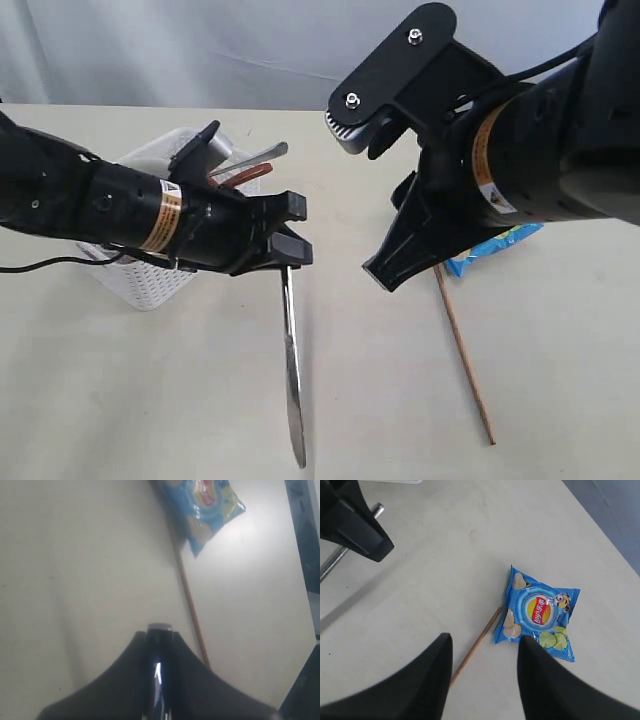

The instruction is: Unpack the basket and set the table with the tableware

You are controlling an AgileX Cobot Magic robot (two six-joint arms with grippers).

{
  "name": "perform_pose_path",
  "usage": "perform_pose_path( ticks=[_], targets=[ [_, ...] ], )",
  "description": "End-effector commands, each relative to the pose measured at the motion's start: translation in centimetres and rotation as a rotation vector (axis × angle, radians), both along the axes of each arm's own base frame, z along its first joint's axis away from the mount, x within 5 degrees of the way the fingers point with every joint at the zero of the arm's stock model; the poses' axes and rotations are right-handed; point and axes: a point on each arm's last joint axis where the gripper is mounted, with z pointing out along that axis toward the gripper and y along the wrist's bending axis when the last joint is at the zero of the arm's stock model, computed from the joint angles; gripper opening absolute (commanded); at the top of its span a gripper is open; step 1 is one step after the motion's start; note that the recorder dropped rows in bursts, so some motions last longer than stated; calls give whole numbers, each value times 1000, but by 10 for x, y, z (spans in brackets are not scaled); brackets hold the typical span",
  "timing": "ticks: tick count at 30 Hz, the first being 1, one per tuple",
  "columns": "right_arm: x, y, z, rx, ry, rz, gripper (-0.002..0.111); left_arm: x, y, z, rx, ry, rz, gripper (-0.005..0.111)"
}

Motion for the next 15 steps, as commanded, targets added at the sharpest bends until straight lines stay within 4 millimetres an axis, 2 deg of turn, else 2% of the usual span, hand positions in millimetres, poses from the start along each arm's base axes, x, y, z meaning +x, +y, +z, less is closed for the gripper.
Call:
perform_pose_path(
  ticks=[1, 3, 11, 15],
  targets=[
    [1, -3, 2, -1, -12, -16, 41, 7, -9, -7, -36, 54, -30, 0],
    [1, -3, 2, -1, -12, -16, 41, 9, -9, -12, -45, 74, -40, 0],
    [2, -4, 2, -7, -18, -16, 41, 24, 14, -23, -34, 103, 6, 0],
    [2, -4, 2, -7, -18, -16, 41, 26, 17, -31, -9, 111, 11, 0]
  ],
)
